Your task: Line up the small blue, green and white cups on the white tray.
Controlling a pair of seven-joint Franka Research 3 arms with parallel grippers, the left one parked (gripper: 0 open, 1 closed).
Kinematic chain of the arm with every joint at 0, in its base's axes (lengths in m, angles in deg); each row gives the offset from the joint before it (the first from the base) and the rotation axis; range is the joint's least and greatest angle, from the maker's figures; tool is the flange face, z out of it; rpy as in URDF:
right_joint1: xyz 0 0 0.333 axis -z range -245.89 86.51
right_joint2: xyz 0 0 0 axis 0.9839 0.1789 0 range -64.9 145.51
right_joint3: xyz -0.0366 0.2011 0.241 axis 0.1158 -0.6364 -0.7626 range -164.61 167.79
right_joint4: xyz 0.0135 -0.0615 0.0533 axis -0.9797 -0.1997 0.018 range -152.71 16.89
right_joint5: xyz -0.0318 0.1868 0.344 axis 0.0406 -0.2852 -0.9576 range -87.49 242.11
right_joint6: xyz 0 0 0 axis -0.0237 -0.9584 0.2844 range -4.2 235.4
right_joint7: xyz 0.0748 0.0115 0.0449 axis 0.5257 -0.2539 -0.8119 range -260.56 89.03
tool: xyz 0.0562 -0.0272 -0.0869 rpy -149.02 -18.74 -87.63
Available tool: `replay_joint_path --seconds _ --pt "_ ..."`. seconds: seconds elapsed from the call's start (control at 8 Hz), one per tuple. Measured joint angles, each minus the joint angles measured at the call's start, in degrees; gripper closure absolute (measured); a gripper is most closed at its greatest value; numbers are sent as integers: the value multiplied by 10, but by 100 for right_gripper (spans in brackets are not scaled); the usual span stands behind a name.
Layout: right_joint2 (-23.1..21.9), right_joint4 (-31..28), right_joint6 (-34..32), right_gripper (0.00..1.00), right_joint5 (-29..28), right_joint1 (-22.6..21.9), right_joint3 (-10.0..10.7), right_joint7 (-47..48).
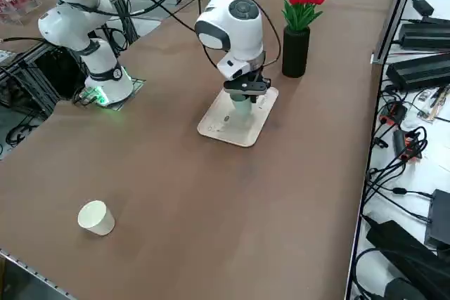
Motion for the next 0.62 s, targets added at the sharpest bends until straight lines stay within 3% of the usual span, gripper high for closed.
replay_joint_path --seconds 0.62 --pt "3 -4 3 97 0 -3 9 3"
